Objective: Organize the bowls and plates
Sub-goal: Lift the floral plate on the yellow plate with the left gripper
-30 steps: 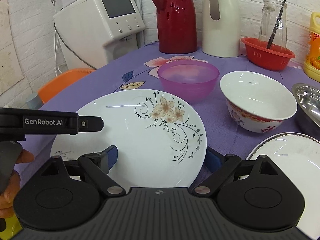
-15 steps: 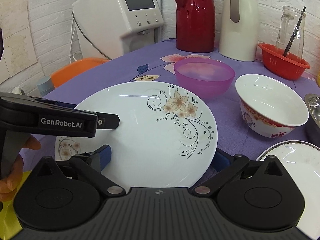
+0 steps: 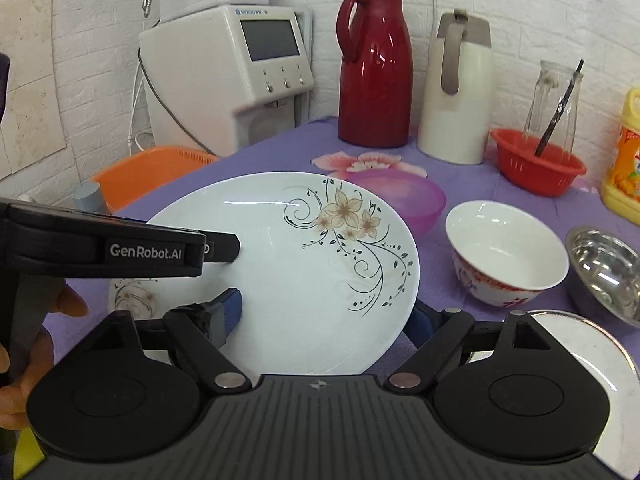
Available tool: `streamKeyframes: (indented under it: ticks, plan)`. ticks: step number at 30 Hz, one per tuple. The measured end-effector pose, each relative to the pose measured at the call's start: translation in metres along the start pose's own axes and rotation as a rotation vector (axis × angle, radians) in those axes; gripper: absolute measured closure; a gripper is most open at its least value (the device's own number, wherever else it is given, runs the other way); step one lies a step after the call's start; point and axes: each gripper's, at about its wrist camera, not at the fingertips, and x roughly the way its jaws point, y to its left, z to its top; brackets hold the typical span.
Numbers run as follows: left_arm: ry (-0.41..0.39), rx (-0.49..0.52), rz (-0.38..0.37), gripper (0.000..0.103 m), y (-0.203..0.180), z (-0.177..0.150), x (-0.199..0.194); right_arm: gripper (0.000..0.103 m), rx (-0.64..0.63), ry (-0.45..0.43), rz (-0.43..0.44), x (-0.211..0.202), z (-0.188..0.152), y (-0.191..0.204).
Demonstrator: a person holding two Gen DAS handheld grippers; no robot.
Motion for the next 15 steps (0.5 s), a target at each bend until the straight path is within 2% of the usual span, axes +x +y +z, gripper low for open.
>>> streamKeyframes:
  ticks: [5,15]
  plan:
    - [-0.027,0.04,0.009,0.066,-0.016,-0.013,-0.041,0.0,0.033,-0.038,0.01,-0.04,-0.008,0.007]
    - [0.051,0.063,0.017,0.065,-0.025,-0.09,-0.099,0.0,0.107,-0.002,0.042,-0.099,-0.077,0.039]
